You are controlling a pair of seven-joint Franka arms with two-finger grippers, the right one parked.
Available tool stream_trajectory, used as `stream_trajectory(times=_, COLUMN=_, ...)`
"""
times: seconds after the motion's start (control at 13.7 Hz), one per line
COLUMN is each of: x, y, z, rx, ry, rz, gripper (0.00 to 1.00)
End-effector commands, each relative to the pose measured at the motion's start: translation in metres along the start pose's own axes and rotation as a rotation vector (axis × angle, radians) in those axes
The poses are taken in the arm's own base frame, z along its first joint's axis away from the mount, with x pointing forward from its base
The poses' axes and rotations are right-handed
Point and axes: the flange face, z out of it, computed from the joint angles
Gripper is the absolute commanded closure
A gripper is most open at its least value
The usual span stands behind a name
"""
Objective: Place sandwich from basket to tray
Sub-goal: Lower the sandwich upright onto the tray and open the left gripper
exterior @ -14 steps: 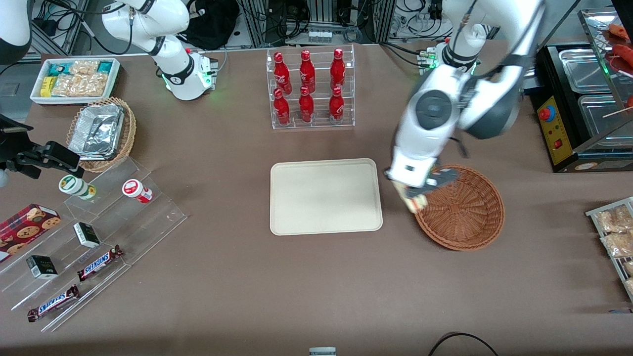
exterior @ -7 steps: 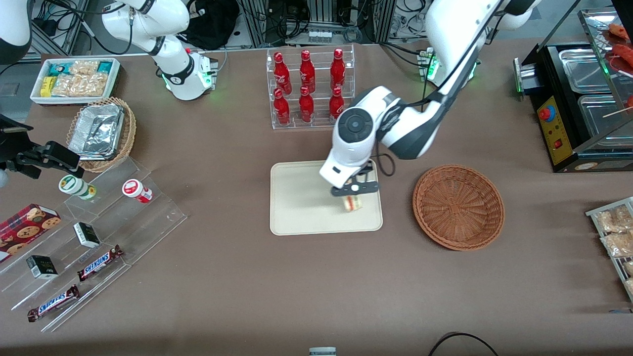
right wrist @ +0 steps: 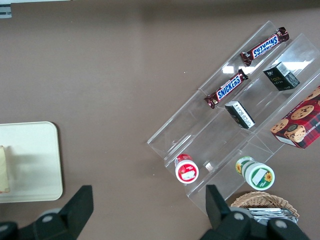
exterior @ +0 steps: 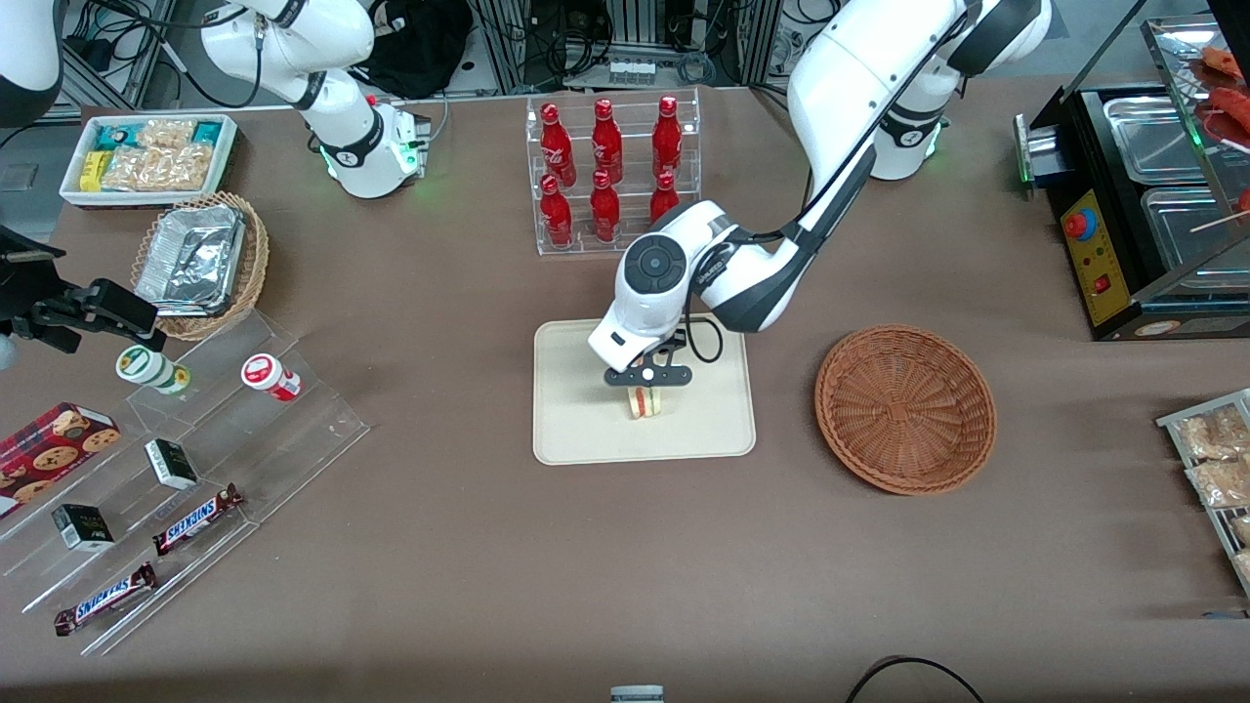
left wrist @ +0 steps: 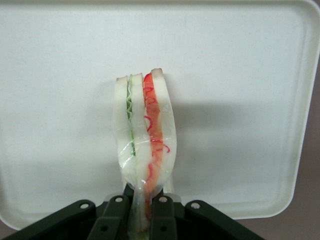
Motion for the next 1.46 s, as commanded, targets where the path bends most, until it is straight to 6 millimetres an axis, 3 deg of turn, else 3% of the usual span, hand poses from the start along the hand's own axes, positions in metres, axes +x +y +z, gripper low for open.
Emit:
stream_trajectory(times=0.0, x=0.006, y=0.014, z=-0.004, rx=-0.018, ry=0.018, rz=0.02, gripper=0.85)
stream_trajectory(times=0.22, x=0.001, y=0.019, z=0.009, rx=-0.006, ry=0.01, rz=0.041, gripper=0.85)
stream_trajectory(times=0.66, x=0.004, y=0.014, z=0.015, rx=0.038, ry=0.044, rz=0.077, gripper=0.83)
stream_trajectory(times=0.73, x=0.005, y=0.013, z=0.015, rx=0.037, ry=0.044, rz=0.07, gripper=0.65)
stream_trajectory(times=0.8, x=0.005, y=0.013, z=0.014, rx=0.037, ry=0.046, rz=0.069, gripper=0.16)
stream_trajectory(times=0.88, x=0.005, y=0.014, z=0.01, rx=0.035, ry=0.05, rz=0.068, gripper=0.0)
stream_trajectory(times=0.95, x=0.005, y=0.014, z=0.005, rx=0.028, ry=0.049, rz=0.059, gripper=0.0)
stream_trajectory(times=1.17, x=0.0, y=0.008, z=-0.044, rx=0.028, ry=0.084, rz=-0.03, gripper=0.0)
stream_trajectory(times=1.39, x=0.002, y=-0.02, z=-0.122, rx=0.052, ry=0.11, rz=-0.105, gripper=0.0)
